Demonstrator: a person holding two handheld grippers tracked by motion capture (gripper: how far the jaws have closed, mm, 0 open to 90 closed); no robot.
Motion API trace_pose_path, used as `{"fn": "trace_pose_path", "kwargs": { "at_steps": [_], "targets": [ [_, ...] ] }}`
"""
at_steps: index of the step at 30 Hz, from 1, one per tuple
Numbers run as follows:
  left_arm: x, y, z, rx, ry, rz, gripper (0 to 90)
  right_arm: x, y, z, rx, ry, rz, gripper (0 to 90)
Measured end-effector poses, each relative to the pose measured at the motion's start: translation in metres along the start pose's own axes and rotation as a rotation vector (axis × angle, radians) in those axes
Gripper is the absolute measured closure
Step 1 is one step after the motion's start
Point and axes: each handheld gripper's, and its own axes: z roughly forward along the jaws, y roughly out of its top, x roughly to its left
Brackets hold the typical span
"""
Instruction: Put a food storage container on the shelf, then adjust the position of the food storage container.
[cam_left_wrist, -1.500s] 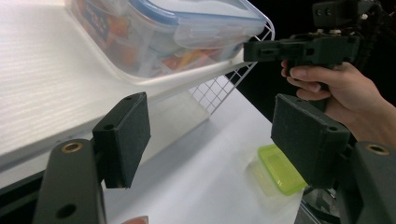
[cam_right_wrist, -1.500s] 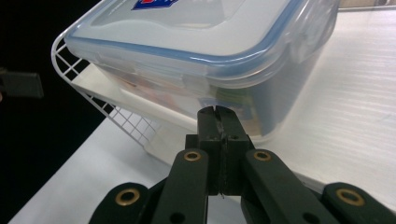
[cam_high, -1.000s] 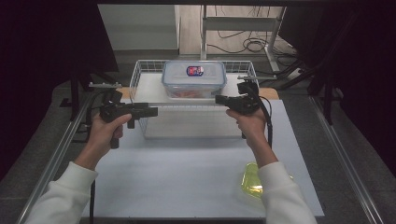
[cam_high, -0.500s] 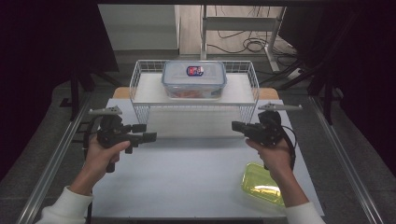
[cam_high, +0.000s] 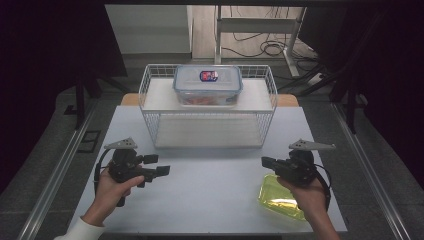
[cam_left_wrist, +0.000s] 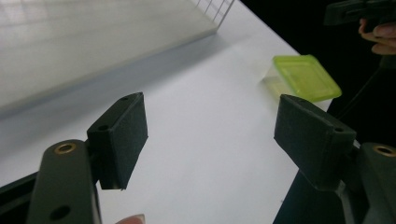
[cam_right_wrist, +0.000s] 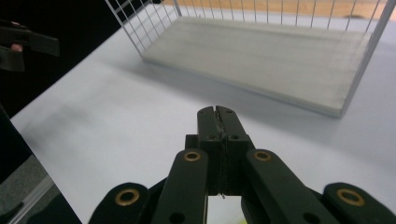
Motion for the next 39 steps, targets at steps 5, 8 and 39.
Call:
{"fn": "trace_pose_path", "kwargs": {
  "at_steps": [5, 8, 39],
  "targets": [
    [0.004, -0.009, 0.002, 0.012, 0.041, -0.009, 25.0, -0.004, -0.003, 0.009, 0.03, -0.001, -0.002, 88.7],
    [0.006, -0.012, 0.003, 0.019, 0.046, -0.011, 25.0, -0.006, -0.004, 0.017, 0.048, 0.0, -0.003, 88.7],
    [0.007, -0.022, 0.022, 0.092, 0.078, 0.006, 24.7, -0.028, -0.048, -0.018, 0.229, -0.179, 0.047, 88.8]
  ]
}}
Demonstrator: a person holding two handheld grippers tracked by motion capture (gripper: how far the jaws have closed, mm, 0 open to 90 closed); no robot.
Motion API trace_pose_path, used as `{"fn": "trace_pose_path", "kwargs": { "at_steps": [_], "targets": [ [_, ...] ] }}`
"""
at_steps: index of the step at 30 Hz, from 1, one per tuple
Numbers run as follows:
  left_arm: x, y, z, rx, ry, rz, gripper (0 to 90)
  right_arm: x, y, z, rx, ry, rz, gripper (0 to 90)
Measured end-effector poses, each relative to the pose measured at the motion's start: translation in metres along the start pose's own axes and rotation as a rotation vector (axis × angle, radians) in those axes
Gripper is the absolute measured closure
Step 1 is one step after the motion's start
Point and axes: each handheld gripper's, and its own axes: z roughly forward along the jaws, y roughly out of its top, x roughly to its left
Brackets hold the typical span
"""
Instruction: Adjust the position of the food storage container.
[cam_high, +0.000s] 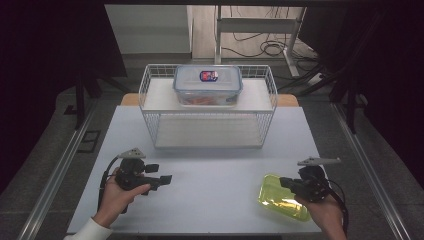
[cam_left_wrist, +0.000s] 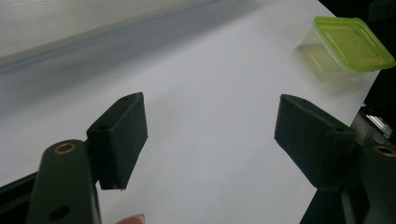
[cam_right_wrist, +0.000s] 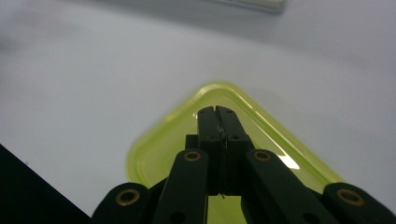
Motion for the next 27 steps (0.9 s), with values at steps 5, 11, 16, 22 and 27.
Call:
{"fn": "trace_pose_path", "kwargs": {
  "at_steps": [5, 11, 16, 22, 27],
  "targets": [
    [0.001, -0.001, -0.001, -0.001, 0.002, -0.004, 24.7, -0.01, -0.023, -0.011, 0.027, -0.045, 0.035, 88.8],
    [0.003, 0.0, -0.002, -0.004, 0.002, -0.01, 24.7, -0.019, -0.044, -0.03, 0.078, -0.149, 0.064, 88.9],
    [0.005, -0.001, -0.002, -0.003, 0.009, -0.011, 24.3, -0.028, -0.054, -0.037, 0.094, -0.18, 0.095, 88.9],
    [0.005, -0.001, -0.001, 0.003, 0.01, -0.012, 24.3, -0.036, -0.057, -0.036, 0.123, -0.242, 0.099, 88.9],
    [0.005, -0.002, 0.0, 0.006, 0.018, -0.009, 24.2, -0.044, -0.058, -0.031, 0.141, -0.26, 0.117, 88.9]
  ]
}}
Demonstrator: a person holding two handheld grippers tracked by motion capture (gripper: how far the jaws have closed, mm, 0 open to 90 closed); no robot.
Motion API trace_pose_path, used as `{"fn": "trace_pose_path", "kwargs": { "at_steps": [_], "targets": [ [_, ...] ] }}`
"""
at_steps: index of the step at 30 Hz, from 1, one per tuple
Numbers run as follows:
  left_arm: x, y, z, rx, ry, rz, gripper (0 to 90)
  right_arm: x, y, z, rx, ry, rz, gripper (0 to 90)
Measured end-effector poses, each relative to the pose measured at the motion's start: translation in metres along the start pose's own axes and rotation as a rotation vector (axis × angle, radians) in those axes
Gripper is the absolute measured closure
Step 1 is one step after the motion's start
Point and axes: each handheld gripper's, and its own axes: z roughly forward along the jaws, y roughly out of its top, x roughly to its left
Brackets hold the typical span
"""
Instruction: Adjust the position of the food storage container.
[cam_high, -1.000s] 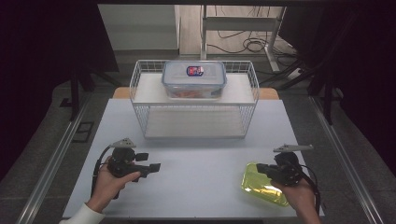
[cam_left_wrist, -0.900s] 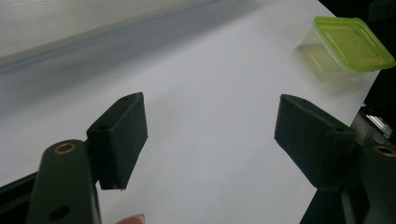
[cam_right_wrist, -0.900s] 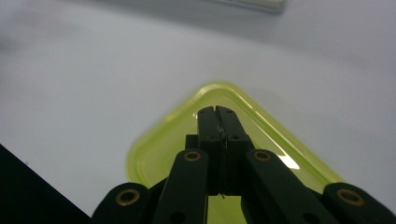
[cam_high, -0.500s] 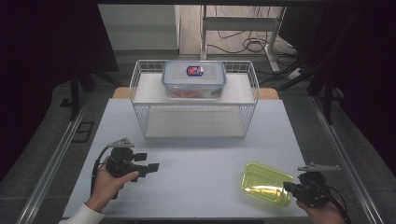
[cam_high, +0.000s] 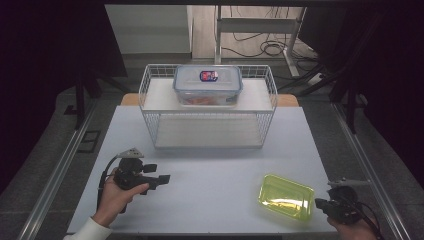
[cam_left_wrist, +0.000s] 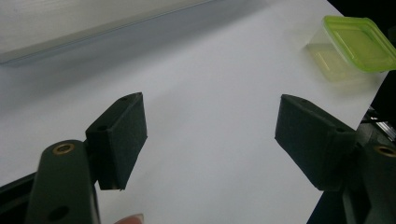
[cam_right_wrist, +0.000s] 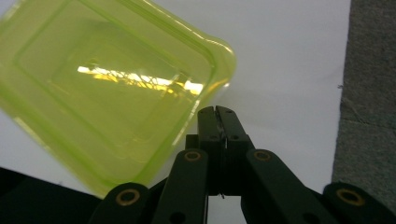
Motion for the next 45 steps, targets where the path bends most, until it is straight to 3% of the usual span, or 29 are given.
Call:
{"fn": "trace_pose_path", "kwargs": {
  "at_steps": [10, 17, 20, 28, 35, 45],
  "targets": [
    [0.001, -0.001, 0.0, 0.001, 0.009, -0.001, 24.1, -0.006, 0.008, 0.018, 0.052, -0.029, 0.005, 89.0],
    [0.001, -0.002, 0.001, 0.003, 0.011, -0.004, 24.1, -0.003, 0.01, 0.021, 0.069, -0.025, 0.0, 89.0],
    [0.001, -0.002, 0.002, 0.004, 0.011, -0.004, 24.1, 0.002, 0.011, 0.021, 0.065, -0.002, -0.004, 89.0],
    [0.001, -0.001, 0.004, 0.011, 0.011, 0.001, 24.1, 0.031, 0.021, 0.03, 0.063, 0.051, -0.048, 89.0],
    [0.002, -0.002, 0.003, 0.008, 0.01, -0.01, 24.1, 0.061, 0.045, 0.041, 0.034, 0.095, -0.086, 89.0],
    [0.005, -0.002, 0.002, 0.007, 0.012, -0.021, 24.1, 0.104, 0.066, 0.057, 0.034, 0.139, -0.162, 89.0]
  ]
}}
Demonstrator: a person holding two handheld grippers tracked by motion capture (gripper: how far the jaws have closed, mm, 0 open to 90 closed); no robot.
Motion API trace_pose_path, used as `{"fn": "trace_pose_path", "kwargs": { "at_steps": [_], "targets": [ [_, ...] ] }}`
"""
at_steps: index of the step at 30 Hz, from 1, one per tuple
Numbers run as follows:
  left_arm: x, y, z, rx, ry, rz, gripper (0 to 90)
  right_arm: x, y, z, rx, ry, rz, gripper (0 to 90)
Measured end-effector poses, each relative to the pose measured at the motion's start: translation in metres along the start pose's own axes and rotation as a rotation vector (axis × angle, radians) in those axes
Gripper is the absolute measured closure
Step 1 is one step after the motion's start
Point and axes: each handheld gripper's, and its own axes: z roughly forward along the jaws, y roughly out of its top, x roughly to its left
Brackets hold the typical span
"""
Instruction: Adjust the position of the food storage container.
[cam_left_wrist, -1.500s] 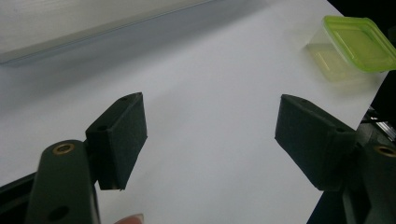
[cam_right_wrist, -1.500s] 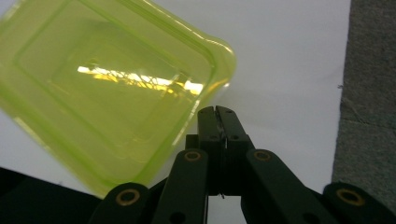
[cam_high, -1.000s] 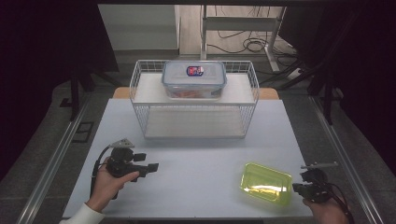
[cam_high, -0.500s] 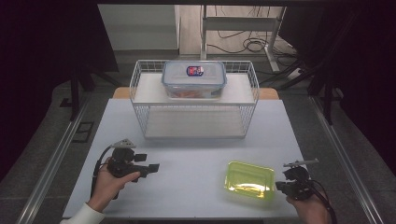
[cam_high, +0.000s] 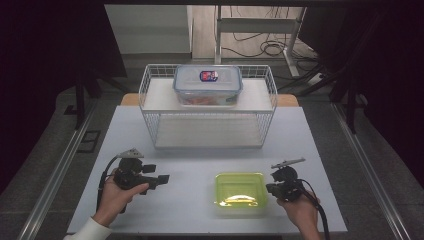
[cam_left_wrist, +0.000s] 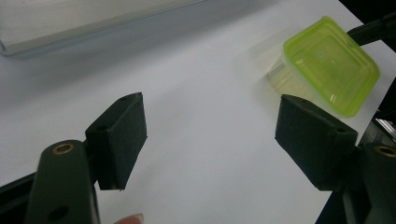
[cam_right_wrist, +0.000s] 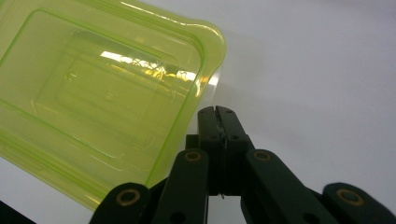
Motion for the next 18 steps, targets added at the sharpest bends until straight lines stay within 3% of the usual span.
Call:
{"fn": "trace_pose_path", "kwargs": {
  "at_steps": [6, 18],
  "targets": [
    [0.001, -0.001, -0.001, -0.001, 0.0, -0.004, 24.1, 0.019, 0.013, 0.01, 0.006, 0.021, -0.038, 89.0],
    [0.002, -0.001, 0.0, -0.001, 0.002, -0.006, 24.1, 0.048, 0.013, 0.016, 0.023, 0.06, -0.105, 89.0]
  ]
}}
